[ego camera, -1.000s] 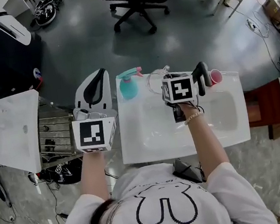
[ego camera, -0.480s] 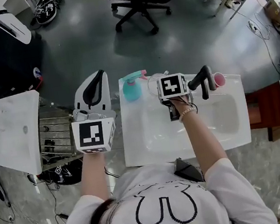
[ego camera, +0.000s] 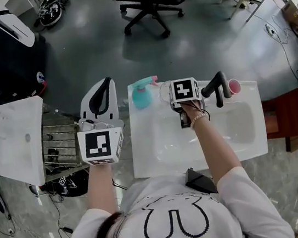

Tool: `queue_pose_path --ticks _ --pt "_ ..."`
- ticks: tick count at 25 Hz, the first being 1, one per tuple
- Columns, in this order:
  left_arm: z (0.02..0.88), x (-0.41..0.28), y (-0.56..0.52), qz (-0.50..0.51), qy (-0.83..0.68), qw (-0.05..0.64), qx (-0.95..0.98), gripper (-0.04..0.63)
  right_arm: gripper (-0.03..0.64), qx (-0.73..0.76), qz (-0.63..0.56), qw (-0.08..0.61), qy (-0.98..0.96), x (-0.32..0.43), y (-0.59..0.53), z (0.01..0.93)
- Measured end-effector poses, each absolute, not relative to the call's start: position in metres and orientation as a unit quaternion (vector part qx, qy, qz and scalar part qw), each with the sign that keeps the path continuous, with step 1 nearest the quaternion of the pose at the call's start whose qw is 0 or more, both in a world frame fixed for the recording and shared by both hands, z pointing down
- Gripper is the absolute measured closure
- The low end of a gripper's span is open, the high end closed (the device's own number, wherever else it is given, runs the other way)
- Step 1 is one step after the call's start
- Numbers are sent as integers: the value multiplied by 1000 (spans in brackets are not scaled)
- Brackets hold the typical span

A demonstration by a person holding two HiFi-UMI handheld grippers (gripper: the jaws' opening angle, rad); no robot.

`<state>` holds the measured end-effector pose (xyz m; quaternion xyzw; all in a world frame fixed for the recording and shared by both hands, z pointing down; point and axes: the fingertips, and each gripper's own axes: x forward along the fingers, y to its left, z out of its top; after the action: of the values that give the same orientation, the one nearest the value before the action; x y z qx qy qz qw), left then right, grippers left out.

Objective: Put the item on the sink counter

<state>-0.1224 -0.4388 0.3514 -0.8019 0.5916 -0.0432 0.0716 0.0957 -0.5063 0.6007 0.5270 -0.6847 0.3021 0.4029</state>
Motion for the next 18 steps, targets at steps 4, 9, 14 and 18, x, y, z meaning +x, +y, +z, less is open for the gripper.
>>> queue_pose_path --ticks 4,9,14,18 --pt "353 -122 -435 -46 592 71 -802 584 577 530 319 397 -678 97 -509 603" --pt "348 -120 -433 -47 592 75 -801 584 577 535 330 389 -673 98 -508 602" --pt "343 -119 -430 -46 594 82 -799 584 471 535 325 363 -690 95 -507 604" --pt "338 -119 -428 -45 595 85 -798 584 388 528 322 334 -712 90 -507 595"
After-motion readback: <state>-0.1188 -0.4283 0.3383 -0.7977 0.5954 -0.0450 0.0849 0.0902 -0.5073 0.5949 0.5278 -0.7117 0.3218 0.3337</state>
